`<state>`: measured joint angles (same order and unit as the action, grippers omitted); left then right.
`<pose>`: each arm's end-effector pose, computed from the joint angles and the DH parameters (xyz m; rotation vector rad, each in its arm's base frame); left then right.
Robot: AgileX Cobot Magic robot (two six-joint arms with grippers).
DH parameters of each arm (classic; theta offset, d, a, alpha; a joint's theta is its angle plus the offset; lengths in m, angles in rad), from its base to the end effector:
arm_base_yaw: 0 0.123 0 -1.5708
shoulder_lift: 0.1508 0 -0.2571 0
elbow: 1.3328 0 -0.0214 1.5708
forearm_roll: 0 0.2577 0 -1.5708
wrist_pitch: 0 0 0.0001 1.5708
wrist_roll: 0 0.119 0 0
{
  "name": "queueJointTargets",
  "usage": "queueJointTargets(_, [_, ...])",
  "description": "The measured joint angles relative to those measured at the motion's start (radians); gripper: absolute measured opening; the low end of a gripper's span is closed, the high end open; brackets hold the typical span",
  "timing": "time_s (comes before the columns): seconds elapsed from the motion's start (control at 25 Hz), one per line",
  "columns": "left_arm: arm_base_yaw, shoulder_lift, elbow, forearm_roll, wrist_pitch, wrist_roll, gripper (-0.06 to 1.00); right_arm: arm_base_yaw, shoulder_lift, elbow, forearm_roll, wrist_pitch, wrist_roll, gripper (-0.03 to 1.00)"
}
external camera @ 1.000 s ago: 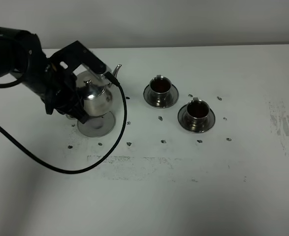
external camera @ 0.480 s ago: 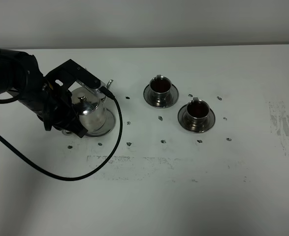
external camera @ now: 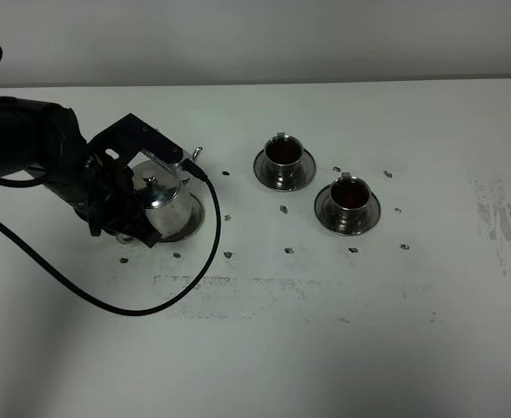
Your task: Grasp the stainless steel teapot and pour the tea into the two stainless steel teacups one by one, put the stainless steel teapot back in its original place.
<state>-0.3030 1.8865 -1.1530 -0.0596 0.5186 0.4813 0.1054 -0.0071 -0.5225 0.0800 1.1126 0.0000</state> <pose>0.3628 -0.1171 0.1052 0.9869 2.5496 -0.0047 0.0466 0.0135 0.2699 -0.1165 2.0646 0.1608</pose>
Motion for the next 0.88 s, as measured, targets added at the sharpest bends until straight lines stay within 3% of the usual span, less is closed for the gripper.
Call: queueJointTargets(0.88, [0.0,0.017,0.0,0.001,-0.046,-0.001,0.18,0.0,0.0,0.0,0.0,0.0,0.0,0.35])
